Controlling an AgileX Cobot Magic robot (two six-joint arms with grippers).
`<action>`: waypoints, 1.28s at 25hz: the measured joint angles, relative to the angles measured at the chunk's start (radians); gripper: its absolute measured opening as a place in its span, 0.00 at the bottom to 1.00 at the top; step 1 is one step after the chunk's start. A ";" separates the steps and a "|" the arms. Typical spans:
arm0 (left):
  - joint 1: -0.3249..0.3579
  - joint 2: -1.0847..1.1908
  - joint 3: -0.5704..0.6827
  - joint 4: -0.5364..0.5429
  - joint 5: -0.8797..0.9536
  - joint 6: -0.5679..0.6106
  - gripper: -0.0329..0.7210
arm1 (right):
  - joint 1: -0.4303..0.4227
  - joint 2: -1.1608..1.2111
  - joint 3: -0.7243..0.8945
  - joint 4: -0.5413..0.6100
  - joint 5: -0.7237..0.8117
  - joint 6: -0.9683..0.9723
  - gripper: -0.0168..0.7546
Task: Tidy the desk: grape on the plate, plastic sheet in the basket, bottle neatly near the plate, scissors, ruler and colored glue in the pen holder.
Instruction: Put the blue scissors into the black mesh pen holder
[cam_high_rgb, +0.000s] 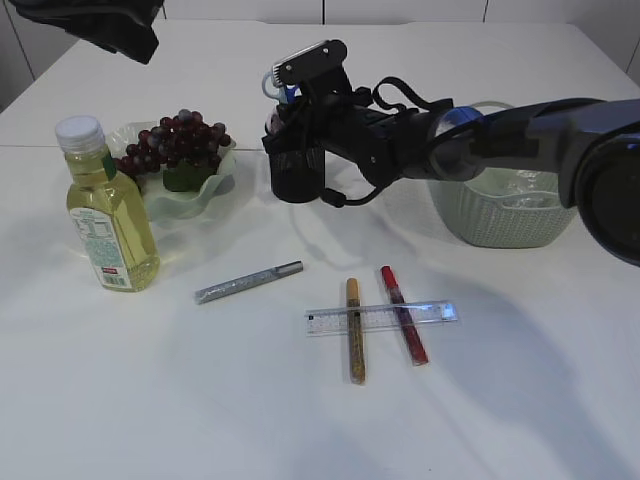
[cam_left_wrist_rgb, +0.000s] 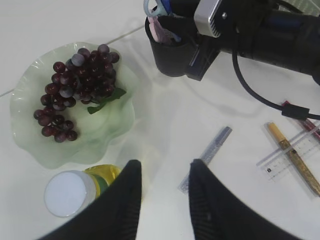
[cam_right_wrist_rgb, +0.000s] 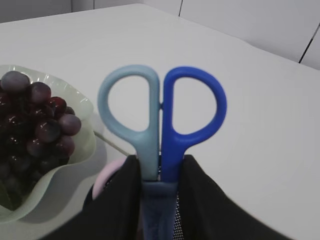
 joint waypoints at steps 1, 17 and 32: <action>0.000 0.000 0.000 0.000 0.000 0.000 0.36 | 0.000 0.000 0.000 0.000 0.000 0.000 0.28; 0.000 0.000 0.000 -0.004 0.000 0.000 0.36 | 0.000 0.000 0.000 0.007 0.049 0.006 0.43; 0.000 0.000 0.000 -0.006 0.002 0.000 0.36 | 0.002 -0.098 0.000 0.044 0.331 0.027 0.54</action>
